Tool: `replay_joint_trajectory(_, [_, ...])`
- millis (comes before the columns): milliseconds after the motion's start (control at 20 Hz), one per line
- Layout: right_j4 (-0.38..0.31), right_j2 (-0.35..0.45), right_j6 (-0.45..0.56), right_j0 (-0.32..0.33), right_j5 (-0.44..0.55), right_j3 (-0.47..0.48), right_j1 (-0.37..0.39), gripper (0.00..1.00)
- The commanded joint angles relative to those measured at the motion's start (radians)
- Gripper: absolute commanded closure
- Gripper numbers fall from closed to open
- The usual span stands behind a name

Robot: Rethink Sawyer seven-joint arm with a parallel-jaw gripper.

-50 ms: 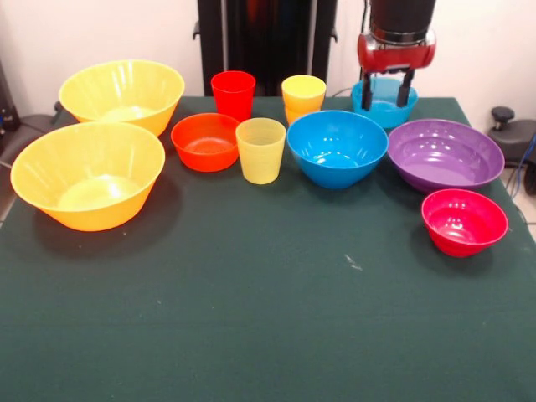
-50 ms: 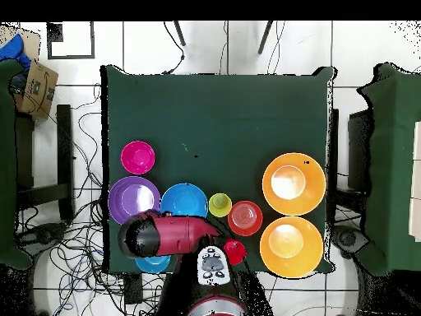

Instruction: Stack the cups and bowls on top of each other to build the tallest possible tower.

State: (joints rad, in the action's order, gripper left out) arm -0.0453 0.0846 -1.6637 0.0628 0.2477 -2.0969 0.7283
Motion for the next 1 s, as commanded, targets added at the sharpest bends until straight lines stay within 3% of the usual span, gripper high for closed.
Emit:
replay_joint_trajectory(50, [-0.094, 0.113, -0.026, 0.002, 0.013, -0.075, 0.033, 0.0])
replay_joint_trajectory(200, [-0.13, 0.093, -0.028, -0.004, 0.001, -0.062, 0.018, 0.0])
replay_joint_trajectory(450, [-0.152, 0.03, -0.092, -0.042, -0.087, 0.003, -0.095, 0.0])
replay_joint_trajectory(1000, [-0.115, 0.037, -0.087, -0.038, -0.006, 0.07, -0.077, 0.0])
